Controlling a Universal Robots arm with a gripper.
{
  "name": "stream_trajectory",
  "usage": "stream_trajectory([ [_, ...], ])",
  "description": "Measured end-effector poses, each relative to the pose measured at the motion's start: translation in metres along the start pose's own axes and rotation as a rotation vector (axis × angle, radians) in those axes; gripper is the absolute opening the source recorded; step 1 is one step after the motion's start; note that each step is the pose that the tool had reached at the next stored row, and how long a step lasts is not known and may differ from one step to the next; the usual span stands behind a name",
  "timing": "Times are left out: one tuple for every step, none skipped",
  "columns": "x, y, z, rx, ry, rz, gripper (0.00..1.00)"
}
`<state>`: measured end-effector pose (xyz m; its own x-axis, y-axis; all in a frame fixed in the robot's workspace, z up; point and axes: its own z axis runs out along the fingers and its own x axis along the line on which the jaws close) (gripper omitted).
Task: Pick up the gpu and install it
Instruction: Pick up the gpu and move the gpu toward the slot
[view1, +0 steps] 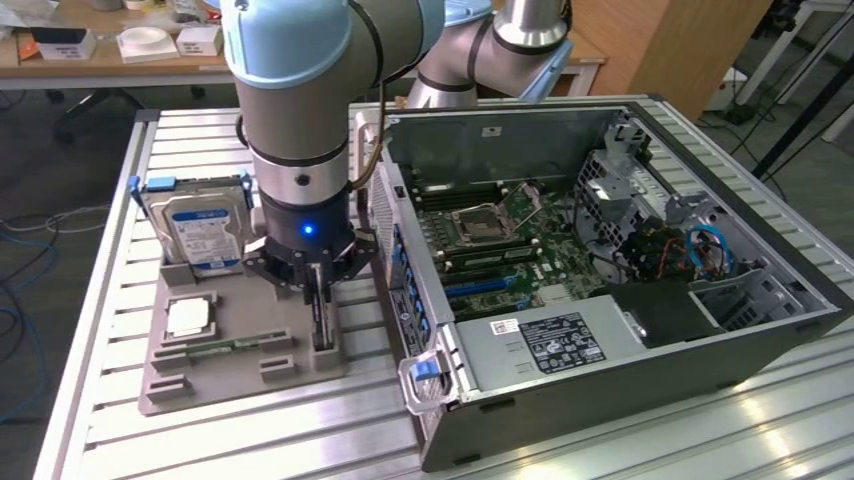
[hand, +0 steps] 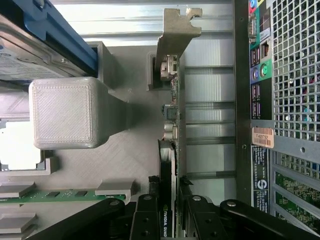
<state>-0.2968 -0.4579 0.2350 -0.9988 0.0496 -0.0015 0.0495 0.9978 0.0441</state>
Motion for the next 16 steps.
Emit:
stream_trajectory([
  [0.0000,0.0000,0.0000,0.0000,0.0000,0.000,0.26],
  [0.0000,0.0000,0.0000,0.0000,0.0000,0.000,0.26],
  [0.0000,0.0000,0.0000,0.0000,0.0000,0.000,0.26],
  [0.0000,0.0000,0.0000,0.0000,0.0000,0.000,0.26],
  [0.0000,0.0000,0.0000,0.0000,0.0000,0.000,0.26],
  [0.0000,0.0000,0.0000,0.0000,0.0000,0.000,0.26],
  [0.0000,0.0000,0.0000,0.0000,0.0000,0.000,0.26],
  [0.0000,0.0000,0.0000,0.0000,0.0000,0.000,0.26],
  [0.0000,0.0000,0.0000,0.0000,0.0000,0.000,0.26],
  [0.0000,0.0000,0.0000,0.0000,0.0000,0.000,0.26],
  [0.0000,0.0000,0.0000,0.0000,0.0000,0.000,0.26],
  [0.0000,0.0000,0.0000,0.0000,0.0000,0.000,0.26],
  [0.0000,0.0000,0.0000,0.0000,0.0000,0.000,0.26],
  [0.0000,0.0000,0.0000,0.0000,0.0000,0.000,0.26],
  [0.0000,0.0000,0.0000,0.0000,0.0000,0.000,0.26],
  [0.0000,0.0000,0.0000,0.0000,0.0000,0.000,0.26],
])
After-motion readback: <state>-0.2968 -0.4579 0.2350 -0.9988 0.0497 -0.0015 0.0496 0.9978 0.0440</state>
